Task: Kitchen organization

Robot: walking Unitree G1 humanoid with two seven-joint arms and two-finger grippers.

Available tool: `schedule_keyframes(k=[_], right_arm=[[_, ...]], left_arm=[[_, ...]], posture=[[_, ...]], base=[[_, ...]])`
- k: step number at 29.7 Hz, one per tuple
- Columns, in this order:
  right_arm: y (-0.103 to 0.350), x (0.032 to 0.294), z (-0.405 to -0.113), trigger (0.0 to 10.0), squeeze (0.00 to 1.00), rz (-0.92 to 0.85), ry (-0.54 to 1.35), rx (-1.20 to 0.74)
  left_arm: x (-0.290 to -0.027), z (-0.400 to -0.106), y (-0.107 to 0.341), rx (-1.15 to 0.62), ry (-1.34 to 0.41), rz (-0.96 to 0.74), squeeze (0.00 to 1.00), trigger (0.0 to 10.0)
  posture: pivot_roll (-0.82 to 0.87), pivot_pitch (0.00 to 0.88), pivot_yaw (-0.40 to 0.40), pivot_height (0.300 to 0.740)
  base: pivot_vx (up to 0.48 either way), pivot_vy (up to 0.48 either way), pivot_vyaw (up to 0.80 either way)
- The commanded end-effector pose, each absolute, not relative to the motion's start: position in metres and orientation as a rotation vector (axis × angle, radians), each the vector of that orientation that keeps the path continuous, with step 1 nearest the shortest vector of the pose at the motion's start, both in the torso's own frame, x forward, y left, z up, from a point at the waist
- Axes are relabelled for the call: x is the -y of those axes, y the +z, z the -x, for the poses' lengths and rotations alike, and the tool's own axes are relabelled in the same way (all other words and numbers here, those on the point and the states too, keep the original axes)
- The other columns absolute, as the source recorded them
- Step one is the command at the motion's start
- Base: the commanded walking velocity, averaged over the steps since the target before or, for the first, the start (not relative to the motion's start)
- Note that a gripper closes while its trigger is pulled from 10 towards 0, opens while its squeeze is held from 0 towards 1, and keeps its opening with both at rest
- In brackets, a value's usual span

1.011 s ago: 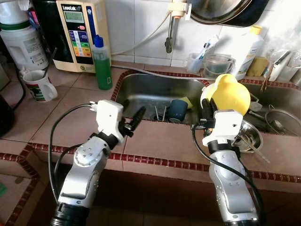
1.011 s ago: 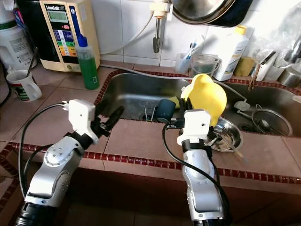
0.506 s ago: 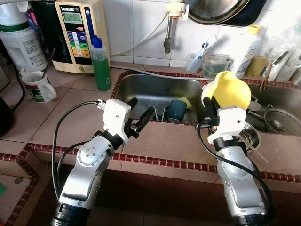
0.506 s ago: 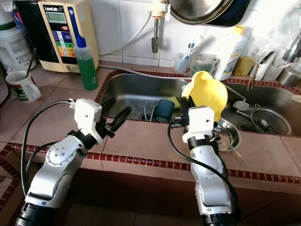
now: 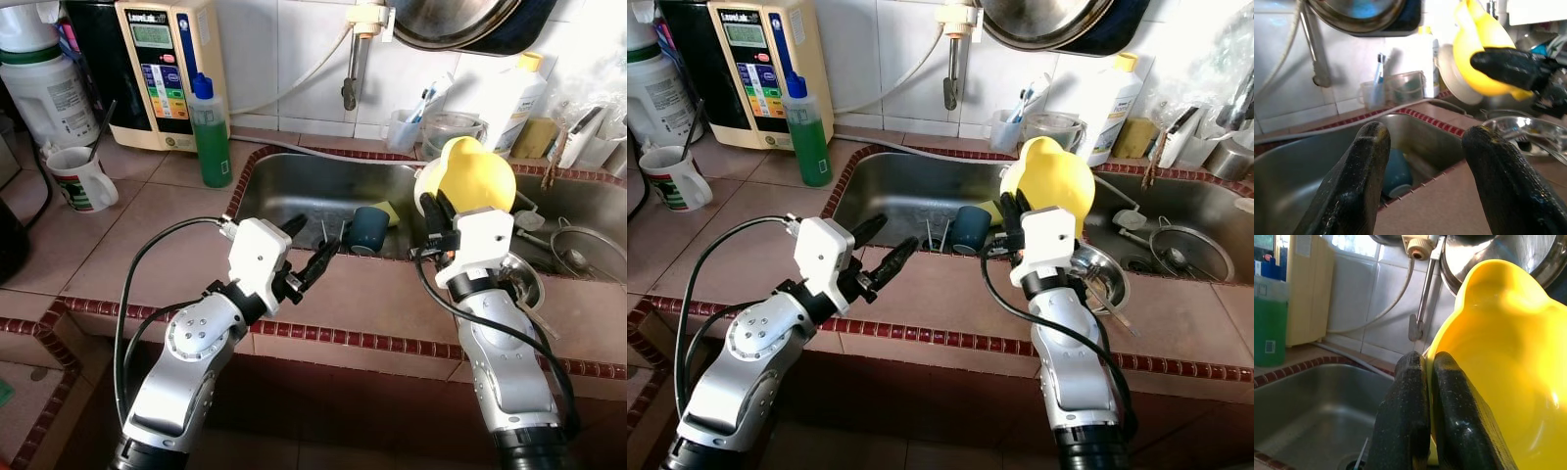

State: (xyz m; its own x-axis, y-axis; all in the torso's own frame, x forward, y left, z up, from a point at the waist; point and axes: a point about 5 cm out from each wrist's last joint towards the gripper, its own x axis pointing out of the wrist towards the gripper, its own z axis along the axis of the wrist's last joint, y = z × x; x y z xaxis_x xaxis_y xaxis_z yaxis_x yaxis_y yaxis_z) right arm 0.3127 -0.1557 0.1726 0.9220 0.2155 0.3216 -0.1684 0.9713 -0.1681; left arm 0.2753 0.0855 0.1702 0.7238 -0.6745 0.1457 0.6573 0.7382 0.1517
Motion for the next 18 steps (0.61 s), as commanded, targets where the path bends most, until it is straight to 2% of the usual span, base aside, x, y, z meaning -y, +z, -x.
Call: schedule_keyframes(k=[1,4,18], right_arm=[[0.179,0.158,-0.317,10.0,0.00,0.142,0.204,0.363],[0.183,0.159,-0.320,10.0,0.00,0.151,0.226,0.366],[0.189,0.161,-0.335,10.0,0.00,0.160,0.283,0.344]], left_arm=[[-0.083,-0.272,0.168,0.207,-0.773,-0.115,0.00,10.0],[-0.084,-0.265,0.164,0.202,-0.842,-0.137,0.00,10.0],[-0.089,-0.263,0.169,0.215,-0.876,-0.178,0.00,10.0]], posture=[[-0.18,0.028,-0.047,0.732],[-0.18,0.036,-0.049,0.732],[-0.18,0.104,-0.040,0.732]], base=[[0.000,0.000,0.00],[0.000,0.000,0.00],[0.000,0.000,0.00]])
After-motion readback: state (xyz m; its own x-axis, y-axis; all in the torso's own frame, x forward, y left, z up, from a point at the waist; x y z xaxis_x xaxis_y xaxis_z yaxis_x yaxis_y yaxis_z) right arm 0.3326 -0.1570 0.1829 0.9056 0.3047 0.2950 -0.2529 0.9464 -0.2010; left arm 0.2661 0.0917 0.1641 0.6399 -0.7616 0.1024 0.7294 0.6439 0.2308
